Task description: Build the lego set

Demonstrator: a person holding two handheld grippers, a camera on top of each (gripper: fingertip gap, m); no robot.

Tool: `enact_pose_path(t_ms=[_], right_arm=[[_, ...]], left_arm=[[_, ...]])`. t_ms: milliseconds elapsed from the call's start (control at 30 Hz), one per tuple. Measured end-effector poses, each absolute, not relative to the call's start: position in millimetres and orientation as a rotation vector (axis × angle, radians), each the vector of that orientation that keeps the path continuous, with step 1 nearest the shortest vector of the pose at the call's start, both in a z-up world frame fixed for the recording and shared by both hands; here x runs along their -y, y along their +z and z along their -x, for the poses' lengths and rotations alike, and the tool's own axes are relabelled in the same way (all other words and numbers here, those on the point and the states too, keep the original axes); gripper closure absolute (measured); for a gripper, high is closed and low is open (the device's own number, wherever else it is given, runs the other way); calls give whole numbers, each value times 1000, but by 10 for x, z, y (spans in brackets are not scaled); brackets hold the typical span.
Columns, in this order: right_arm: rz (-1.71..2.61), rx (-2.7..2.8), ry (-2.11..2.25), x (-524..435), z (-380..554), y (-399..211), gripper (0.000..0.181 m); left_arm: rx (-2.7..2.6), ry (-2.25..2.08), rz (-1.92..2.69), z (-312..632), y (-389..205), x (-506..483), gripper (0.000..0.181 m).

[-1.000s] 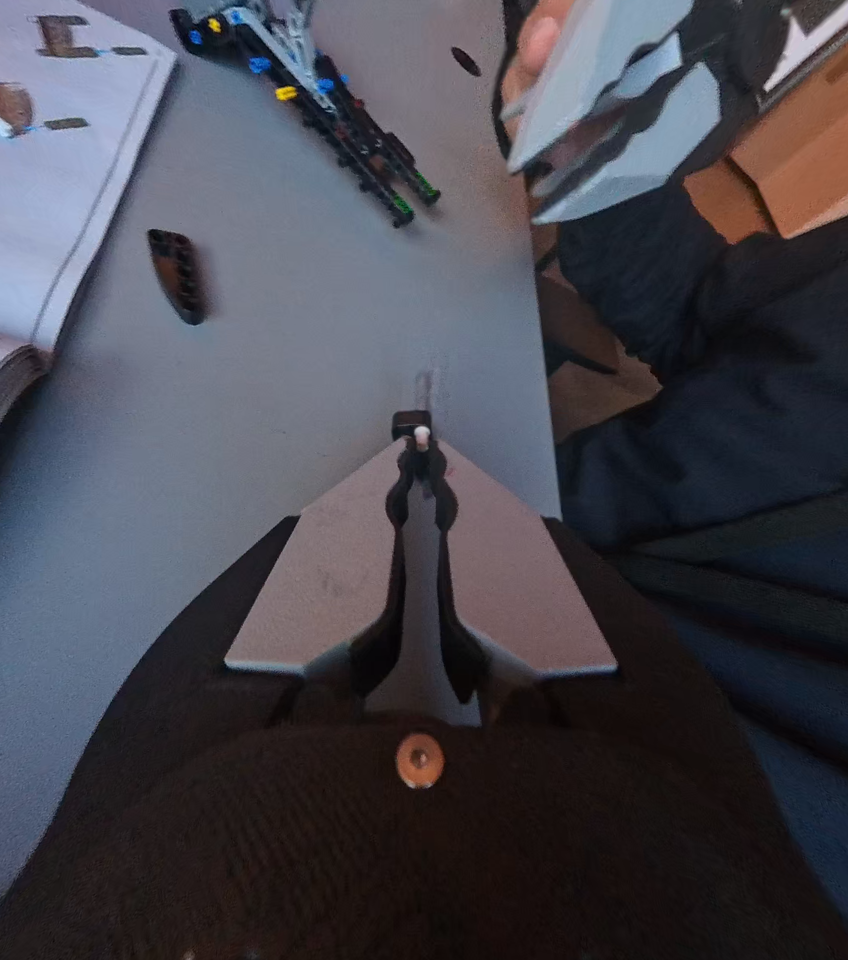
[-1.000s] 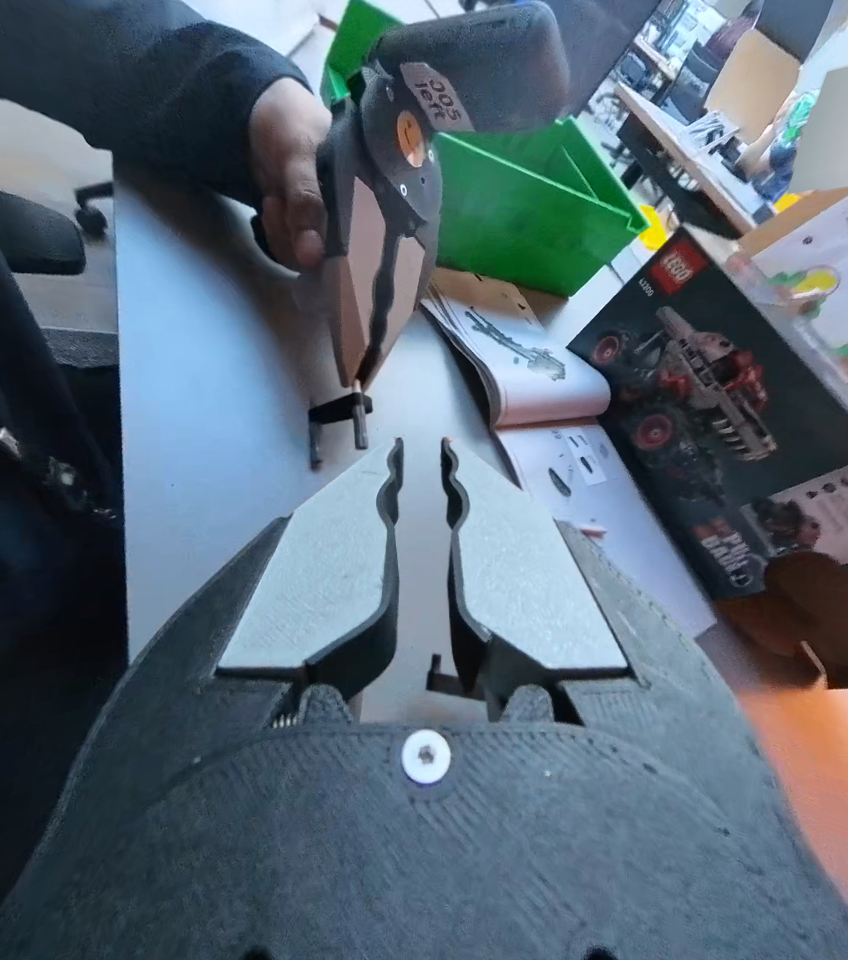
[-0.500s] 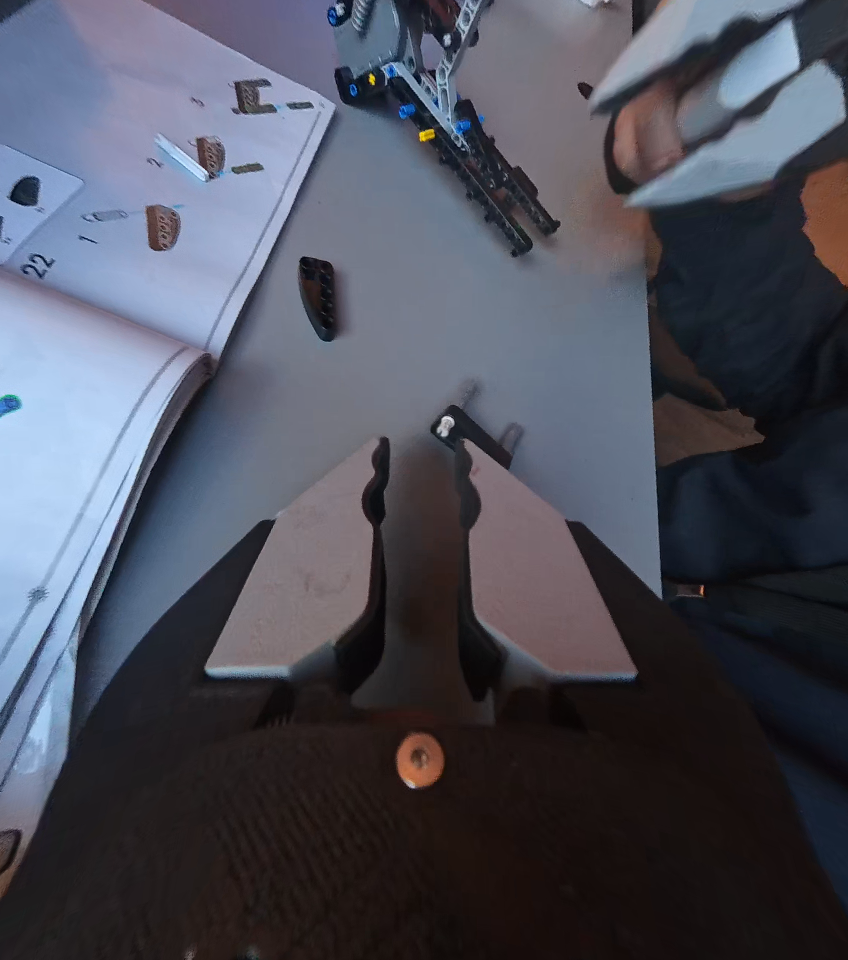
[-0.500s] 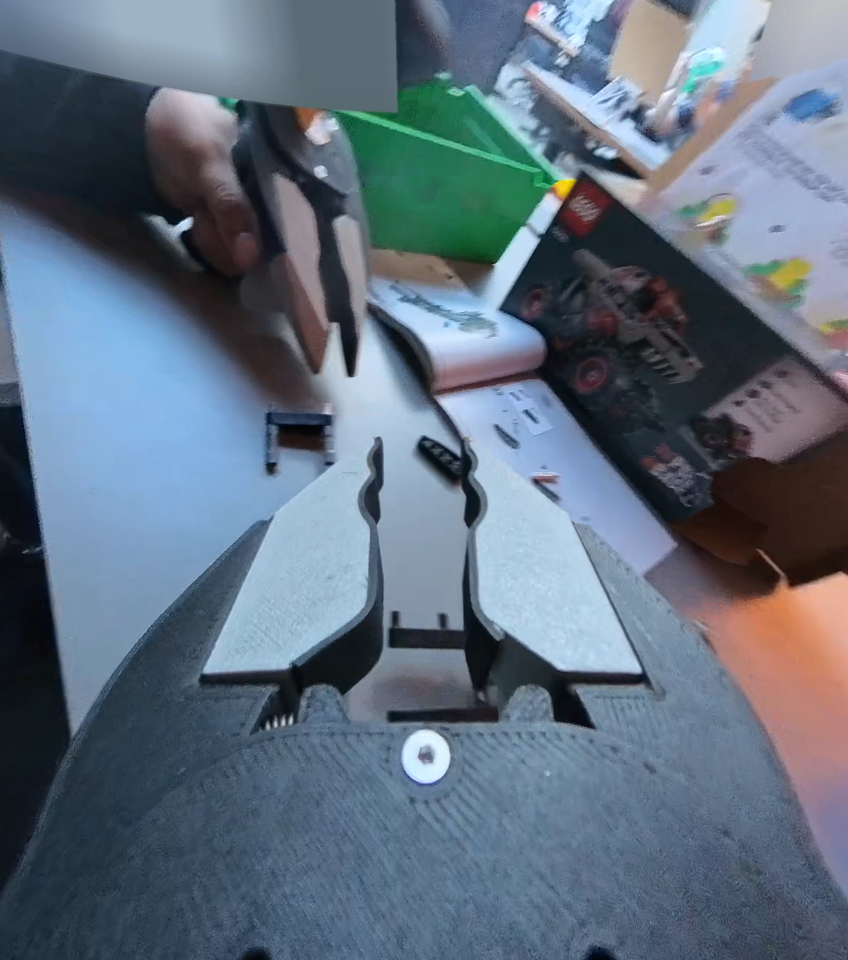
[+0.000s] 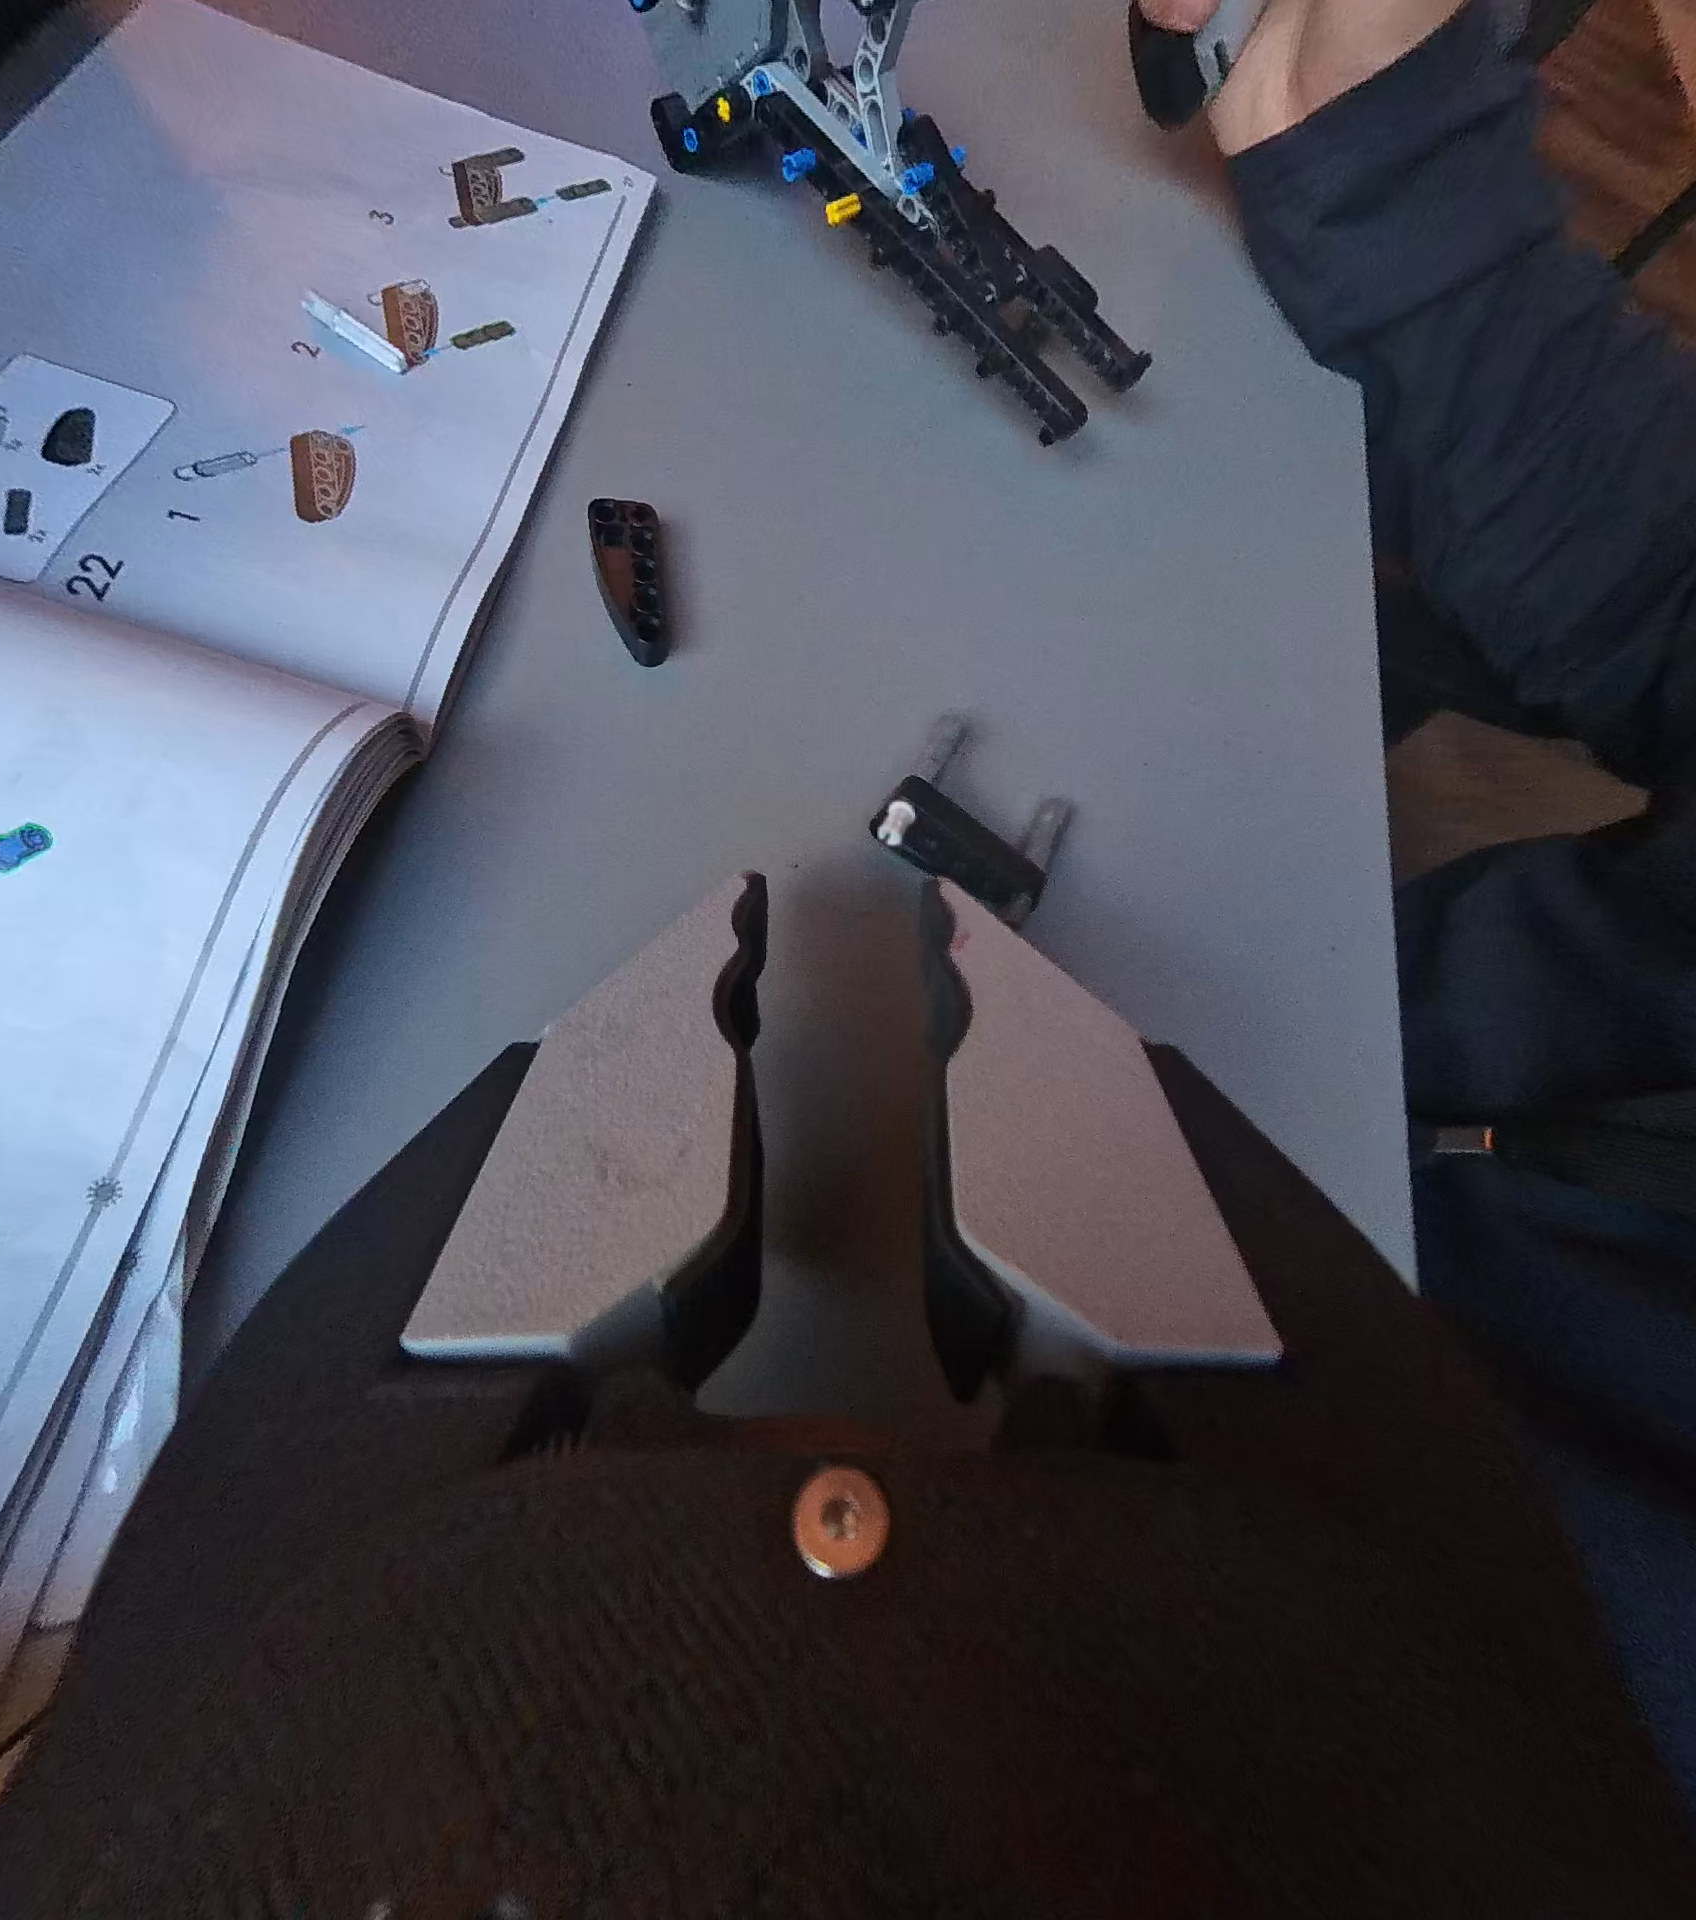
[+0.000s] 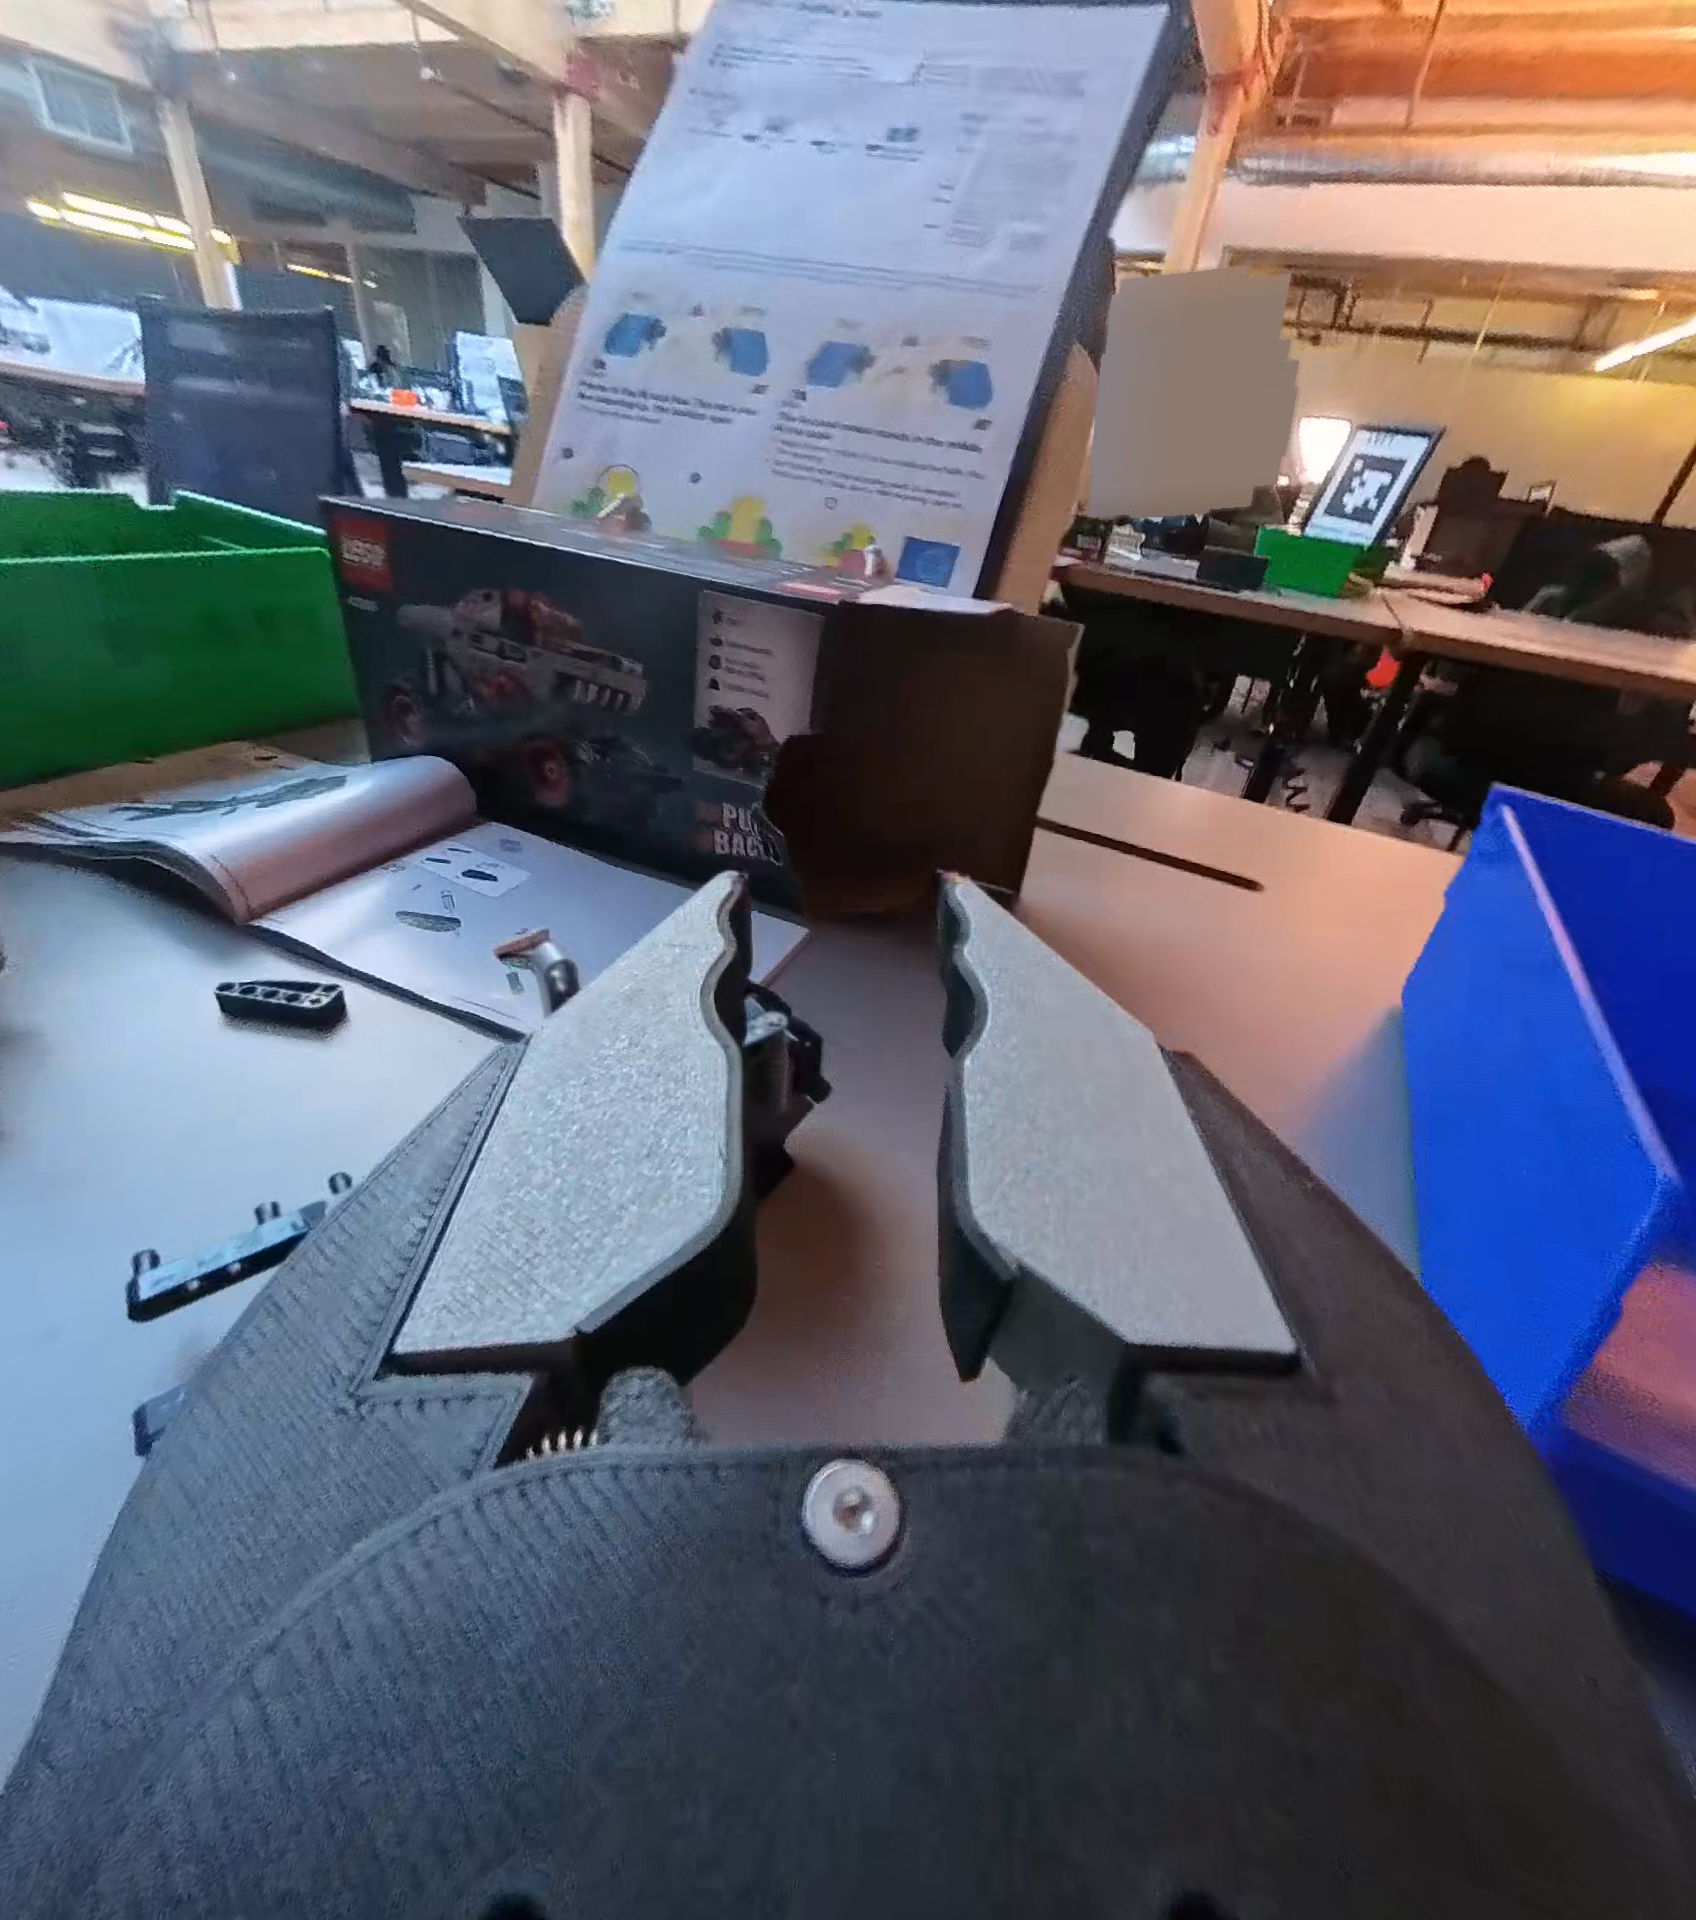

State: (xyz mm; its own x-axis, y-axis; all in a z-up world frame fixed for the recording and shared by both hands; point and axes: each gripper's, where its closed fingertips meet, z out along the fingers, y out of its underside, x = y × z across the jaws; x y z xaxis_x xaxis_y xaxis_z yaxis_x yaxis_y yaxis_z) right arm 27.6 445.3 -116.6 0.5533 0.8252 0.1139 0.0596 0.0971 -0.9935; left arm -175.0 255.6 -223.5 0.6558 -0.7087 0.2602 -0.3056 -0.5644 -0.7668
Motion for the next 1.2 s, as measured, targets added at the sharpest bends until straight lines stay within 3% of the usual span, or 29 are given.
enact_pose_path(t_ms=[33, 267, 500, 800, 900, 1067, 1200], right_arm=[[1387, 827, 676, -4477, -294, -1187, 148], [1505, 841, 749, -4466, -162, -1409, 131], [1552, 864, 765, -4497, -133, -1500, 128], [1567, 857, 751, -4537, -161, -1521, 138], [1558, 838, 743, -4550, -190, -1490, 141], [1444, 705, 703, -4591, -410, -1189, 144], [1409, 582, 606, -4536, -1013, -748, 140]], left_arm=[[-795, -711, 2158, 1749, -2234, -2555, 155], [-804, -579, 2154, 1784, -2261, -2596, 135], [-779, -505, 2126, 1858, -2226, -2670, 137], [-772, -448, 2128, 1911, -2226, -2704, 137], [-693, -381, 2053, 2060, -1952, -2793, 144], [-512, -460, 1871, 2256, -1313, -2803, 147], [-530, -391, 1842, 2289, -1344, -2808, 151]])
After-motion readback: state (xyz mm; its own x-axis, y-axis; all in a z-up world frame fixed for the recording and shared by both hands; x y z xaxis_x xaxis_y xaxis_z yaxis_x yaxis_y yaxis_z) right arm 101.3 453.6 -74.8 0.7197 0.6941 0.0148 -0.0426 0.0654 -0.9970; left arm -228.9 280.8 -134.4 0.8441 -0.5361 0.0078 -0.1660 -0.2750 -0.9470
